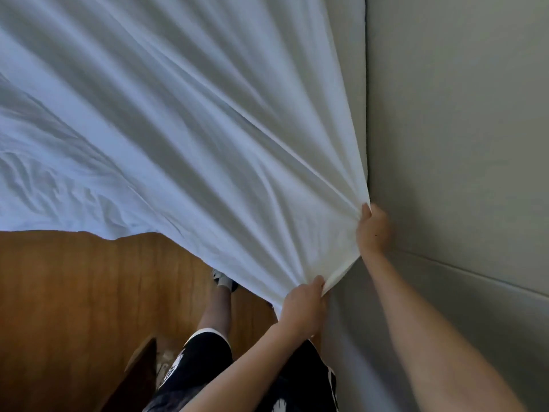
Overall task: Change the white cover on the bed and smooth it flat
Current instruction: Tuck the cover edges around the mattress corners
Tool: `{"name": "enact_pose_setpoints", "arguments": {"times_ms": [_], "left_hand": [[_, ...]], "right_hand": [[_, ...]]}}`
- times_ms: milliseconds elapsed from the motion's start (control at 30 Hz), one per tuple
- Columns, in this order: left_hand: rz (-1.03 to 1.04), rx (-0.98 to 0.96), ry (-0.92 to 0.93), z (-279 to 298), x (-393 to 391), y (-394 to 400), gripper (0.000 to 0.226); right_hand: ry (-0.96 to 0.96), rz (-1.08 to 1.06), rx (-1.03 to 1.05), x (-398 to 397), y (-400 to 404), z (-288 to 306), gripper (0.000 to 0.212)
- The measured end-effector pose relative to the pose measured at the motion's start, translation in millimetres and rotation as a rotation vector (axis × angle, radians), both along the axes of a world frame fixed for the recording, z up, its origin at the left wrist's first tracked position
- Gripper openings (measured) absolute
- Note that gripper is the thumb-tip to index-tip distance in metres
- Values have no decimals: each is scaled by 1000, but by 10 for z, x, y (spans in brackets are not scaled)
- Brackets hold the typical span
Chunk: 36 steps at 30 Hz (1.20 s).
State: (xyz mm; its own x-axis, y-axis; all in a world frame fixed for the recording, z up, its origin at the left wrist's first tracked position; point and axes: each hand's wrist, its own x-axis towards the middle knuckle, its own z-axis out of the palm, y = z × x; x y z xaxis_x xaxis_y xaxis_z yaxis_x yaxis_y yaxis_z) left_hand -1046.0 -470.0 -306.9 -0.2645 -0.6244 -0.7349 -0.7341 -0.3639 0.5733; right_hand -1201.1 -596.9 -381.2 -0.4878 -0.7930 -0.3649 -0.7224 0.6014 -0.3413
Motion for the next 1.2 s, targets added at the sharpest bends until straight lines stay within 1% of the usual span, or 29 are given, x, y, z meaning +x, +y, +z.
{"name": "enact_pose_setpoints", "arguments": {"times_ms": [67,133,167,200,233,267,300,400,467,567,667,733,900,1000,1067,1200], "left_hand": [[-125,64,-22,-94,-183,94,21],[-261,228,16,-261,-300,170,33],[-314,324,41,-354,-329,194,43],[-352,381,47,-450,-344,205,52],[-359,391,35,-535,-335,195,57],[-328,372,18,-613,-307,165,57],[-254,350,9,-669,-250,120,52],[-5,312,-15,-751,81,1,45],[81,287,-77,-752,426,-32,44],[204,275,-167,-646,1022,-37,42],[374,260,-215,-403,1609,-11,36],[441,230,-240,-192,2001,17,34],[417,195,-265,238,3186,145,35],[403,139,-320,421,4091,223,35],[412,107,-356,567,4694,298,36],[473,103,-428,766,5880,454,36]], "right_hand": [[77,13,57,-123,81,-97,28],[107,42,214,-139,94,-192,19],[80,58,299,-111,82,-237,24],[60,81,367,-72,73,-279,38],[58,109,394,-18,57,-309,50],[65,142,375,48,39,-340,57],[71,177,325,141,13,-358,59],[47,241,200,476,-20,-322,56],[21,296,213,684,55,-250,54],[-14,393,290,979,265,-98,50],[-37,477,366,1315,491,148,48],[-45,505,403,1574,610,329,46],[-32,601,409,2506,653,725,46],[-22,693,408,3308,561,878,43],[-49,752,407,3899,529,989,40],[-105,829,378,4996,526,1159,37]]}}
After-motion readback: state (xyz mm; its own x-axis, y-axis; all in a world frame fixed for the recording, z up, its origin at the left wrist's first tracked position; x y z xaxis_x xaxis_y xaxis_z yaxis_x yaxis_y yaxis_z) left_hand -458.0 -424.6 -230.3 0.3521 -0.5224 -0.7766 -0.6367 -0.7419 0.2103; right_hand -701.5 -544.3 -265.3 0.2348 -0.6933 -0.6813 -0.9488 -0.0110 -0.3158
